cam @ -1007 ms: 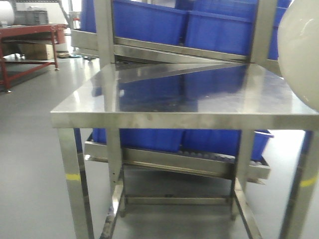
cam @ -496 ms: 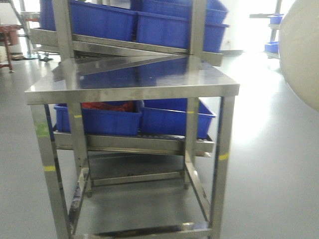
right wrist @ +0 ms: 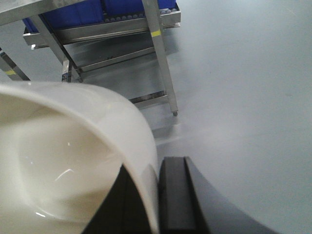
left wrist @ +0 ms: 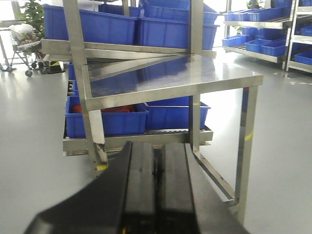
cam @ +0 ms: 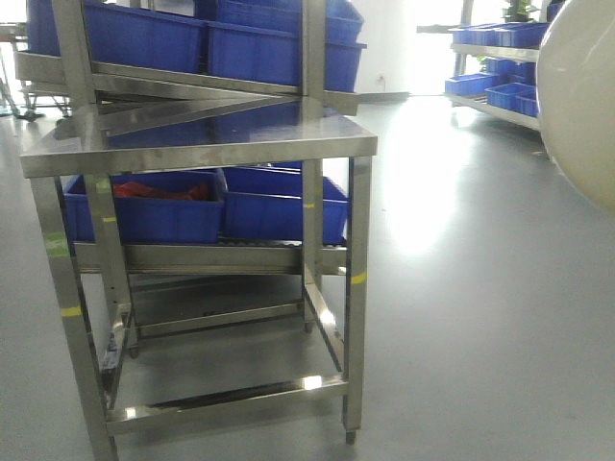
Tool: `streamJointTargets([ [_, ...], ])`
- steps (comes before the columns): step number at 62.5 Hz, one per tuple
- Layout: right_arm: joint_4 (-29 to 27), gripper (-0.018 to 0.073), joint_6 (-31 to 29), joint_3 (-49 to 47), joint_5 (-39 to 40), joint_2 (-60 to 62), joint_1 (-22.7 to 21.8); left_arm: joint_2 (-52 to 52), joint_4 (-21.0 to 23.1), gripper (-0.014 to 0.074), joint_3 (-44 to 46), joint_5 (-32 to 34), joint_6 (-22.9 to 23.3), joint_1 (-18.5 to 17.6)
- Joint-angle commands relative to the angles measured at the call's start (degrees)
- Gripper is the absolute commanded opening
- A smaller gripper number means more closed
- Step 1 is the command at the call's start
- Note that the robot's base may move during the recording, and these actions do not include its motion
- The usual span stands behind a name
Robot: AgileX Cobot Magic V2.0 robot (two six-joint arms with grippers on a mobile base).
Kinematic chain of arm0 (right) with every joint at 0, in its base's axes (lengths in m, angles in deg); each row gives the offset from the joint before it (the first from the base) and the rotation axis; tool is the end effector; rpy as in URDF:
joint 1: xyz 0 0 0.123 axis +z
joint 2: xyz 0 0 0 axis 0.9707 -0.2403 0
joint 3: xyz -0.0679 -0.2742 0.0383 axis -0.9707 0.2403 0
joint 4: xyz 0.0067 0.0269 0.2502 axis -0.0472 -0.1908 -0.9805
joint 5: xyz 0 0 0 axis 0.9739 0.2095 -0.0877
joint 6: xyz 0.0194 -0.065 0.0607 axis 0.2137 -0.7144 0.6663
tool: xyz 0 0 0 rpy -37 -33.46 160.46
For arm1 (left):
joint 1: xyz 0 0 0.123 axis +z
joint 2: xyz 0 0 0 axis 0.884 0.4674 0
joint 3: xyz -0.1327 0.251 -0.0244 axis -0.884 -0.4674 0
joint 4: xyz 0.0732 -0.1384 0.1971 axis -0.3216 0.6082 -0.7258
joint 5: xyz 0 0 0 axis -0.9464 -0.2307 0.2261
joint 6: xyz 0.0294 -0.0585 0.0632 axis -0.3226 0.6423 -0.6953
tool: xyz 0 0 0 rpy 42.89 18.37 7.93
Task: Move white bin to right shelf second layer
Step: 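Drive the base away from the table holding the bin in the right gripper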
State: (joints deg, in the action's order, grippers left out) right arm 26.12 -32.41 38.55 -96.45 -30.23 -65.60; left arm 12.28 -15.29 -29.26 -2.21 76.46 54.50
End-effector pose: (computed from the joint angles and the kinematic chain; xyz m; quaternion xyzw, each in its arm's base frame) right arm 0.0968 0.0183 0.3197 0.0474 0.8575 0.1232 0.4972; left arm 0.0557 -0.0079 0.2034 0.0612 0.7034 -0.0369 0.7072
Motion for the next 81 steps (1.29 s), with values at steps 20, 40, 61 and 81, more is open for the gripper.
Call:
streamJointTargets([
  [20, -0.2, 0.0056, 0.0, -1.8, 5.4, -0.5, -0.5, -0.8, 0.3, 0.0085, -2.1, 4.8, 0.1, -0.2],
  [40, -0.2, 0.0056, 0.0, -1.8, 5.4, -0.5, -0.5, -0.8, 0.3, 0.0085, -2.1, 4.8, 0.1, -0.2],
  [61, -0.2, 0.0056, 0.0, -1.8, 5.4, -0.5, -0.5, -0.8, 0.3, 0.0085, -2.1, 4.8, 0.1, -0.2],
  [81, -0.2, 0.0056, 0.0, -1.8, 5.4, -0.5, -0.5, -0.8, 0.3, 0.0085, -2.1, 4.8, 0.1, -0.2],
])
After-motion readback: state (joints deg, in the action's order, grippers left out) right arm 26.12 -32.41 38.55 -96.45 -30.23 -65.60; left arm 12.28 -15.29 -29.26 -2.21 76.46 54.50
